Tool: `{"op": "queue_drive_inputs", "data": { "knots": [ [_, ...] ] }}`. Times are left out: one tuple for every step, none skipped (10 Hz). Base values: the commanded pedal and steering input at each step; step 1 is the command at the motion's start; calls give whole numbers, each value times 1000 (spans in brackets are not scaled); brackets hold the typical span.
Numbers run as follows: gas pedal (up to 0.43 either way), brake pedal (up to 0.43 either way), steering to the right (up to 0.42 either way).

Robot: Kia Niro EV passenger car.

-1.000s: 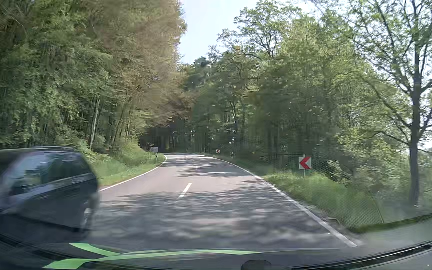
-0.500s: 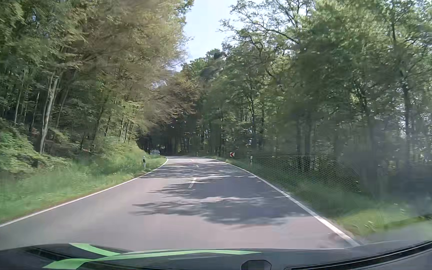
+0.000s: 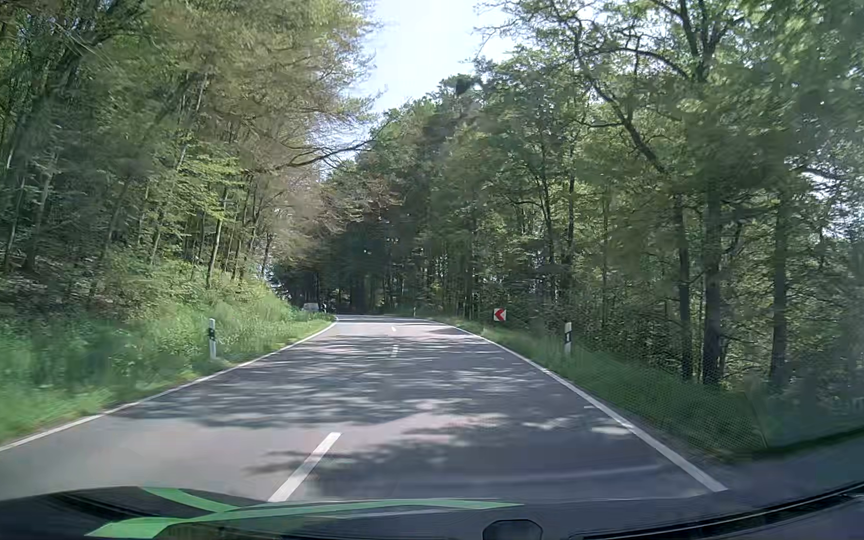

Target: Follow the waypoints while adhering to traffic rules and regulations

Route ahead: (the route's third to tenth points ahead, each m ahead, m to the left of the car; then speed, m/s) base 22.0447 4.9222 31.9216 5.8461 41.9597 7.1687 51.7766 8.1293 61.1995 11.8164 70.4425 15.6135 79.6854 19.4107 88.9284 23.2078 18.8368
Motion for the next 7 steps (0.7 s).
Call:
{"op": "queue_drive_inputs", "data": {
  "knots": [
    [169, 0, -32],
    [177, 0, -32],
    [177, 0, -31],
    [177, 0, -31],
    [177, 0, -31],
    [177, 0, -31],
    [177, 0, -31]
  ]
}}
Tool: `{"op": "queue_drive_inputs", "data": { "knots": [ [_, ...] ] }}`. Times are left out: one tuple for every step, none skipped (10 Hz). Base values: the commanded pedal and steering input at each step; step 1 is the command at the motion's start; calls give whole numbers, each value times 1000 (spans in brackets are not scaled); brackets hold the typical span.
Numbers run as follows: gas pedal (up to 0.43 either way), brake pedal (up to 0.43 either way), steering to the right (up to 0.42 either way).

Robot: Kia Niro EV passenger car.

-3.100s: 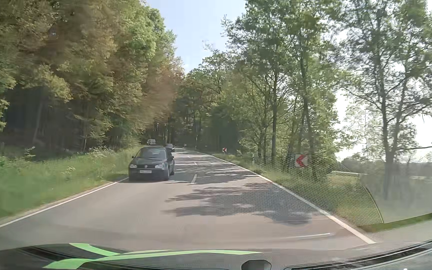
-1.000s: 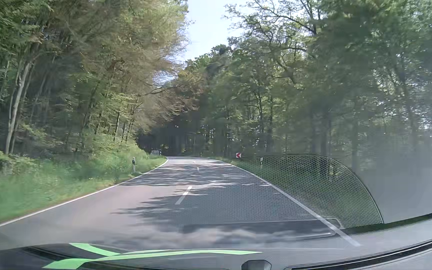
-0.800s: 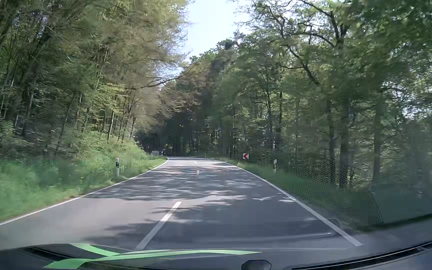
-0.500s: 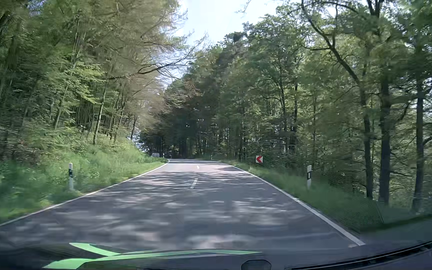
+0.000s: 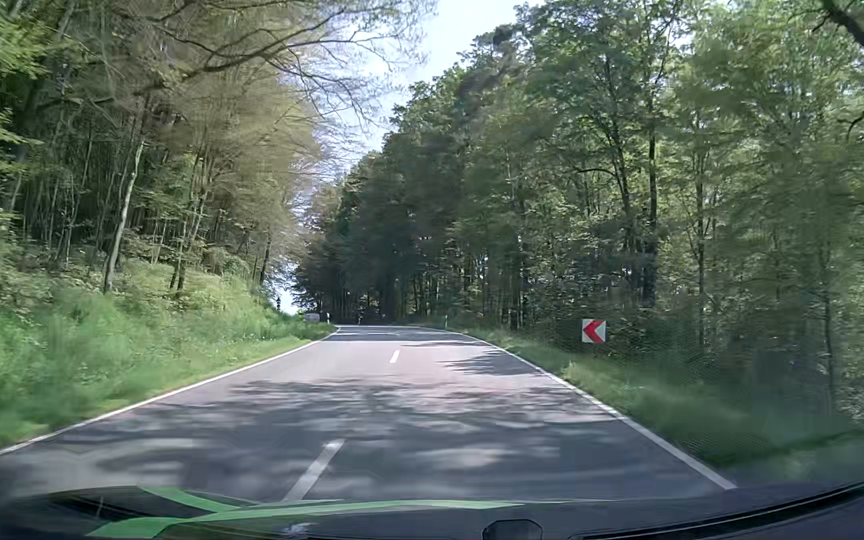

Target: Follow the waypoints while adhering to traffic rules and regulations

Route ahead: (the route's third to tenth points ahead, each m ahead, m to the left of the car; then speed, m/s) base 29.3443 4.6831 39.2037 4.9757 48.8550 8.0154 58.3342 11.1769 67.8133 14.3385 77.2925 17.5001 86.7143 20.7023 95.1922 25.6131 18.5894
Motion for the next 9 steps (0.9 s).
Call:
{"op": "queue_drive_inputs", "data": {
  "knots": [
    [169, 0, -31],
    [169, 0, -31],
    [169, 0, -30],
    [177, 0, -30],
    [177, 0, -30],
    [189, 0, -30],
    [189, 0, -30],
    [189, 0, -30],
    [189, 0, -30]
  ]
}}
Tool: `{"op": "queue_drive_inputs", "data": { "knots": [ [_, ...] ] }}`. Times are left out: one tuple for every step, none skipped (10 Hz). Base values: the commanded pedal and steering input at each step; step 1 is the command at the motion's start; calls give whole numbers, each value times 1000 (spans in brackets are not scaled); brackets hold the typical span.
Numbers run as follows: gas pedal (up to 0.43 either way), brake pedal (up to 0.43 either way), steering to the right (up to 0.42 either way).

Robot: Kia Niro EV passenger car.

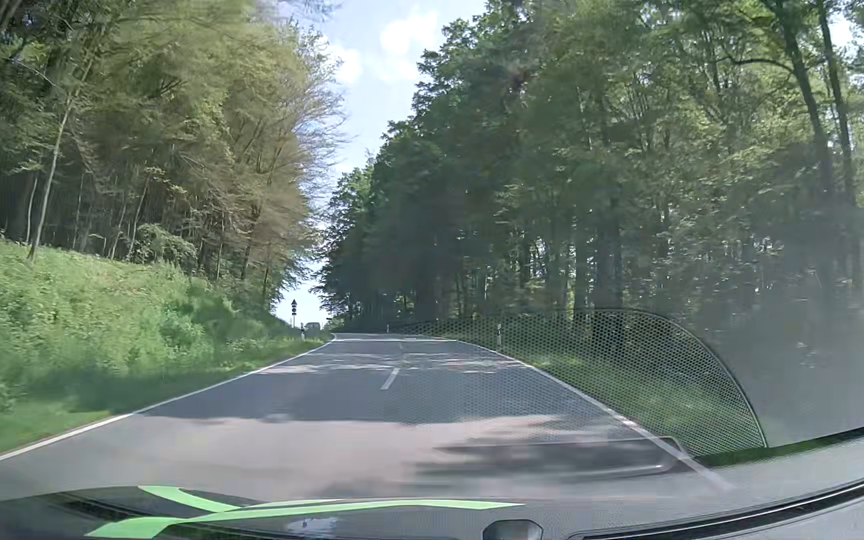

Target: Follow the waypoints while adhering to traffic rules and regulations

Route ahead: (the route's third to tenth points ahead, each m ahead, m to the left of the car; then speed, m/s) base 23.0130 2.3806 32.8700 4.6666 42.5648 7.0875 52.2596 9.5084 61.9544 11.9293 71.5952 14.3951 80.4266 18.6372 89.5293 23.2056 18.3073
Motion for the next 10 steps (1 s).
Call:
{"op": "queue_drive_inputs", "data": {
  "knots": [
    [177, 0, -30],
    [118, 0, -30],
    [118, 0, -30],
    [118, 0, -31],
    [118, 0, -30],
    [130, 0, -30],
    [130, 0, -30],
    [150, 0, -30],
    [150, 0, -30],
    [150, 0, -30]
  ]
}}
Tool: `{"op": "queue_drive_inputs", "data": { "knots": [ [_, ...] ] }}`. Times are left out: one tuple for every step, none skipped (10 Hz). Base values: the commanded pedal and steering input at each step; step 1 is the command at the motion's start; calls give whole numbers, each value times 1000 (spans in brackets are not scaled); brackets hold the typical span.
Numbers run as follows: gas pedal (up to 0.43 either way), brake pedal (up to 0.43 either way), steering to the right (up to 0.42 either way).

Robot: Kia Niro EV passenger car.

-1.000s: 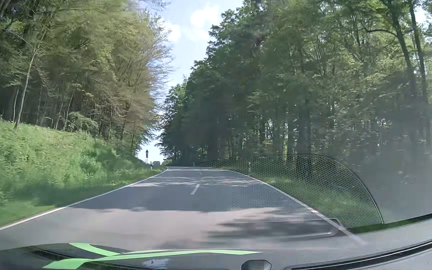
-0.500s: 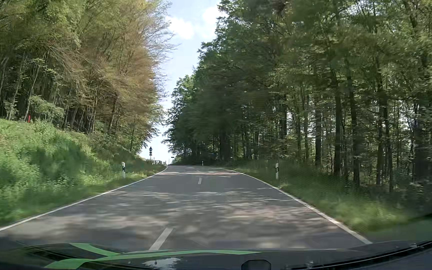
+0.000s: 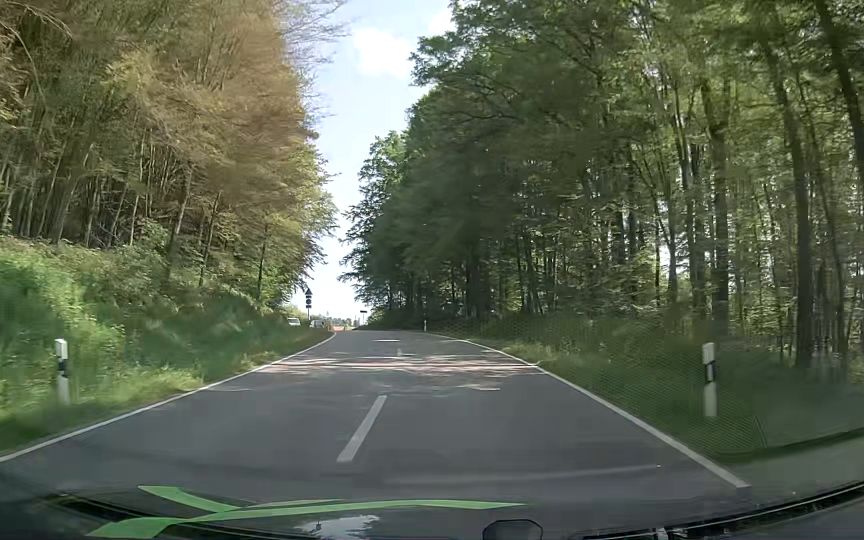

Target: Follow the waypoints while adhering to traffic rules and regulations

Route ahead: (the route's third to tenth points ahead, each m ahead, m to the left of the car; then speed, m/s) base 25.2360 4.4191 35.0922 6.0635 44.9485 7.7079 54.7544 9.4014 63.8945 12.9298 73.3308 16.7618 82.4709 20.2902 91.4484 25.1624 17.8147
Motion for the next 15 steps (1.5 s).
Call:
{"op": "queue_drive_inputs", "data": {
  "knots": [
    [138, 0, -31],
    [138, 0, -31],
    [130, 0, -30],
    [118, 0, -30],
    [87, 0, -30],
    [87, 0, -29],
    [87, 0, -29],
    [98, 0, -29],
    [98, 0, -29],
    [118, 0, -29],
    [118, 0, -29],
    [138, 0, -29],
    [150, 0, -29],
    [157, 0, -29],
    [169, 0, -29]
  ]
}}
